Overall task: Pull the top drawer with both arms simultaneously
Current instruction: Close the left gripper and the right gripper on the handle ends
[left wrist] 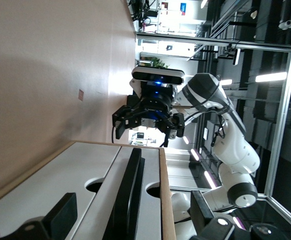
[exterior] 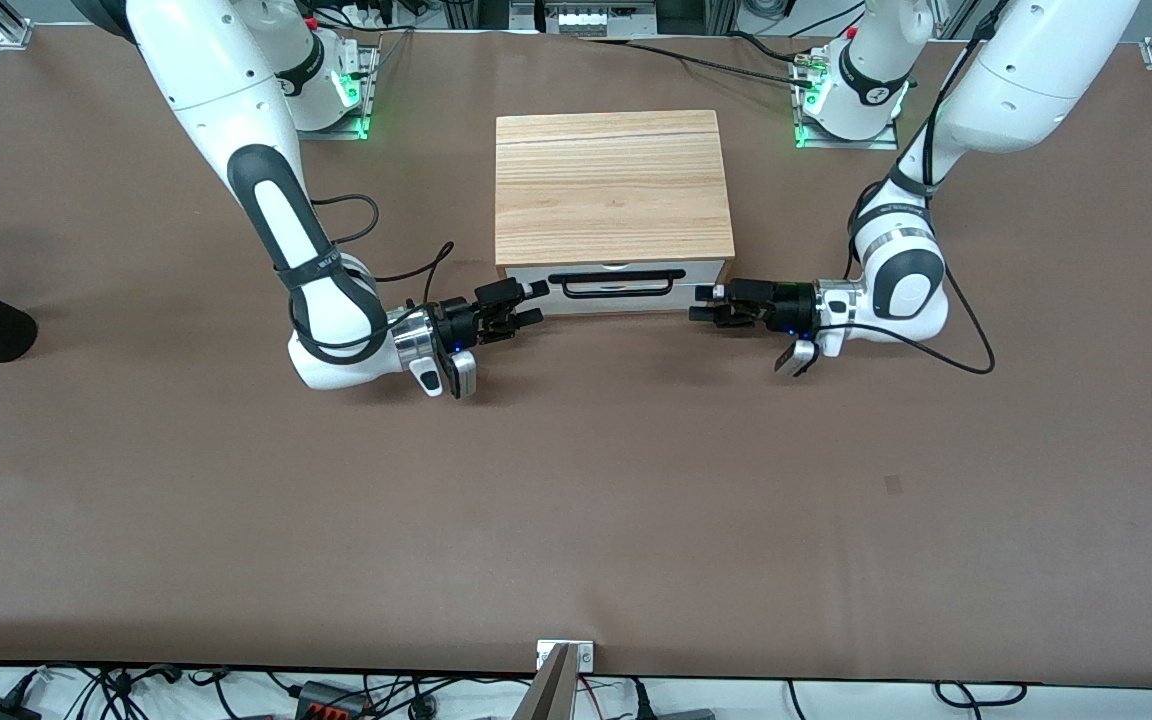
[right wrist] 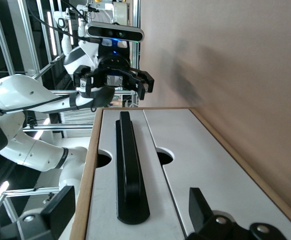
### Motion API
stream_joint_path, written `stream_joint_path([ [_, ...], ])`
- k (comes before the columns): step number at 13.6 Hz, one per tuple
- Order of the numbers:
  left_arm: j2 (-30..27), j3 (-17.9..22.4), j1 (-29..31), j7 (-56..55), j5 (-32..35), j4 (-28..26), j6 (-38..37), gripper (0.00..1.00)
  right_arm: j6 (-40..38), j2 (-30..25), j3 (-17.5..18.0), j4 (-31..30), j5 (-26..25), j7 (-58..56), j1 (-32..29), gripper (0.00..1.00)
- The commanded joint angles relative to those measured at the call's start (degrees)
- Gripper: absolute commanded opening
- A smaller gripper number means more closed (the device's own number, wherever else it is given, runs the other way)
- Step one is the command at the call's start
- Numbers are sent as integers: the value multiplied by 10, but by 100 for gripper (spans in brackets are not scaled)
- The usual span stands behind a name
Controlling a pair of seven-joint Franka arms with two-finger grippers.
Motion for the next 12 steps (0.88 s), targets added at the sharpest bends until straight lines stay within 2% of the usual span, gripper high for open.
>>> stream_joint_path([
  [1, -1, -34, 8, 30, -59, -26, -12, 96, -20, -4, 1, -11, 32, -15, 19, 100],
  [2, 1, -38, 5, 32, -71, -26, -10, 96, -25, -4, 1, -11, 32, -16, 23, 97],
  [4, 14, -54, 5, 48, -88, -27, -10, 94, -26, -3, 0, -12, 32, -19, 29, 85],
  [6, 24, -58, 5, 72, -95, -29, -11, 83, -26, 1, 0, -10, 32, -19, 28, 79],
  [7, 25, -58, 5, 74, -96, -29, -10, 75, -23, 1, 0, -8, 35, -20, 30, 78],
  [9, 28, -58, 5, 83, -99, -29, -10, 54, -19, 1, 0, -8, 39, -23, 31, 73],
  [10, 32, -58, 5, 96, -99, -29, -10, 45, -19, 3, 0, -7, 39, -24, 31, 61],
  [12, 47, -58, 9, 119, -101, -29, -11, 34, -18, 13, -1, -2, 40, -23, 28, 60],
])
